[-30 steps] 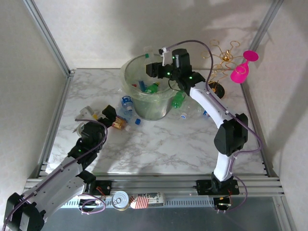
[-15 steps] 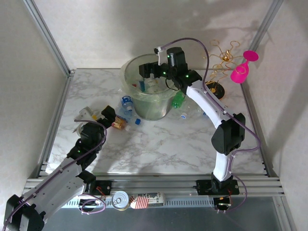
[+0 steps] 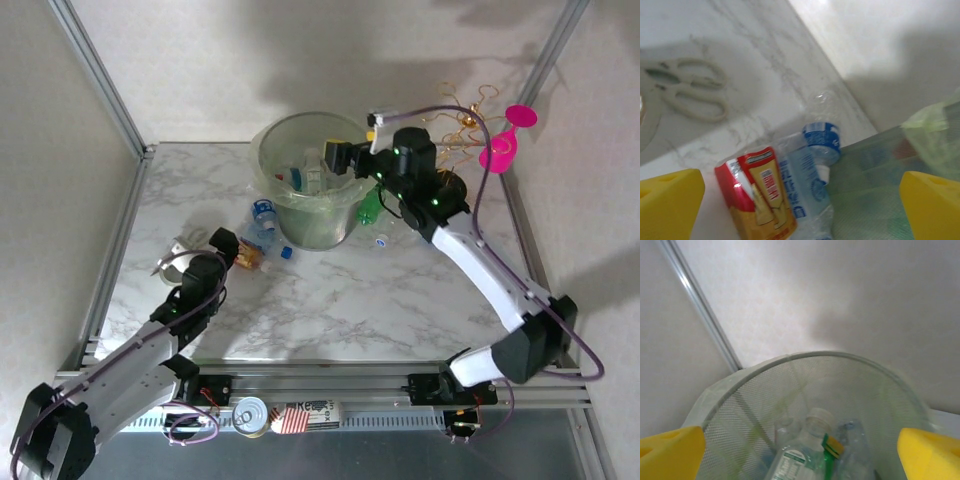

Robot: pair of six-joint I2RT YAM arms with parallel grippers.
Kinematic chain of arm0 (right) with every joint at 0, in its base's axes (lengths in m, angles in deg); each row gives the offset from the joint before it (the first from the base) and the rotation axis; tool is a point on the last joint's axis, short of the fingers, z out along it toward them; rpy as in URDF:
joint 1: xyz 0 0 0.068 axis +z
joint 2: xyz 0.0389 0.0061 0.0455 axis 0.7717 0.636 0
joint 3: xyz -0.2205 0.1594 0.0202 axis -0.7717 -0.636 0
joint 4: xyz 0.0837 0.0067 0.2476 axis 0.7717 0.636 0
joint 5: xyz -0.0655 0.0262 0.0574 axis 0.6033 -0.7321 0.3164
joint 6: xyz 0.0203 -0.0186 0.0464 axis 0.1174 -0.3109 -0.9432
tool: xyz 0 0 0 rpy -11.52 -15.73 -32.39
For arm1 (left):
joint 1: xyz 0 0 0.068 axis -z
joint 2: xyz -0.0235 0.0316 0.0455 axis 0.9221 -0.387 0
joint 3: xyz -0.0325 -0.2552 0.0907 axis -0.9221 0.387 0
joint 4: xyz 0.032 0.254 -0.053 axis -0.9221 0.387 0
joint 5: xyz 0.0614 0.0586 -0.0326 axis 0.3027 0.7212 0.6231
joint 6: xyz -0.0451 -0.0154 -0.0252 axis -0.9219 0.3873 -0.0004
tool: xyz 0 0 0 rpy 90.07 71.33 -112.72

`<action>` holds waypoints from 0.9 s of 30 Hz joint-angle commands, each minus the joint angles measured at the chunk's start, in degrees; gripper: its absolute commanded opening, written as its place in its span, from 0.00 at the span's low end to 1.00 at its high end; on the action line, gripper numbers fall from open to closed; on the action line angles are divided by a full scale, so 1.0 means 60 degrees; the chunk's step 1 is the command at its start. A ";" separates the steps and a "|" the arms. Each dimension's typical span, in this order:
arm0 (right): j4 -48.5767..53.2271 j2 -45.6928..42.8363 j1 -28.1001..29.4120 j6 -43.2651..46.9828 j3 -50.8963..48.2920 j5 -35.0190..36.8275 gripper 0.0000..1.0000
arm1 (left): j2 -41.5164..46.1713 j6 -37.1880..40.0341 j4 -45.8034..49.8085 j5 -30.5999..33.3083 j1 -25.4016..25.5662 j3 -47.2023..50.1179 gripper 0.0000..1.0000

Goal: Put the plastic bottles in the bin

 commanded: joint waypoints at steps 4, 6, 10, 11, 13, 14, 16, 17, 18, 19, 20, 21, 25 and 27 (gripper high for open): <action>-0.0684 -0.1414 0.0063 -0.0186 -0.2334 0.2276 0.99 | -0.1260 -0.1348 -0.0035 -0.0538 -0.0078 0.0134 1.00; -0.0752 -0.1819 0.0045 -0.0349 -0.3109 0.2776 0.99 | -0.1720 -0.1441 -0.0263 -0.0823 -0.0092 0.0082 1.00; -0.0822 -0.2504 -0.0067 -0.0849 -0.4488 0.3327 0.99 | -0.2640 -0.1598 0.0032 -0.0985 -0.0118 -0.0325 1.00; -0.0794 -0.2614 -0.0111 -0.0930 -0.4745 0.3395 0.99 | -0.2878 -0.1606 0.0185 -0.1002 -0.0122 -0.0487 1.00; -0.0687 -0.2732 -0.0194 -0.1059 -0.5089 0.3505 0.99 | -0.3278 -0.1511 0.0467 -0.1029 -0.0151 -0.0820 1.00; -0.0620 -0.2747 -0.0235 -0.1103 -0.5222 0.3553 0.99 | -0.3470 -0.1401 0.0575 -0.1046 -0.0173 -0.0999 1.00; -0.0536 -0.2729 -0.0315 -0.1123 -0.5393 0.3570 0.99 | -0.3822 -0.1253 0.0714 -0.1094 -0.0216 -0.1315 1.00; -0.0505 -0.2701 -0.0334 -0.1127 -0.5445 0.3570 0.99 | -0.4003 -0.1193 0.0733 -0.1172 -0.0259 -0.1454 1.00; -0.0483 -0.2665 -0.0339 -0.1122 -0.5471 0.3570 0.99 | -0.4158 -0.1153 0.0712 -0.1274 -0.0303 -0.1574 1.00; -0.0482 -0.2625 -0.0365 -0.1119 -0.5500 0.3595 0.99 | -0.4337 -0.1112 0.0658 -0.1411 -0.0351 -0.1687 1.00; -0.0495 -0.2600 -0.0377 -0.1131 -0.5522 0.3605 0.99 | -0.4515 -0.1099 0.0593 -0.1556 -0.0403 -0.1802 0.99; -0.0522 -0.2582 -0.0386 -0.1109 -0.5538 0.3635 0.99 | -0.4681 -0.1094 0.0573 -0.1673 -0.0449 -0.1907 1.00; -0.0570 -0.2509 -0.0423 -0.1017 -0.5582 0.3782 0.99 | -0.5376 -0.1066 0.0919 -0.1911 -0.0561 -0.2519 1.00; -0.0570 -0.2518 -0.0441 -0.0976 -0.5625 0.3819 0.99 | -0.5636 -0.0991 0.1093 -0.1905 -0.0561 -0.2737 1.00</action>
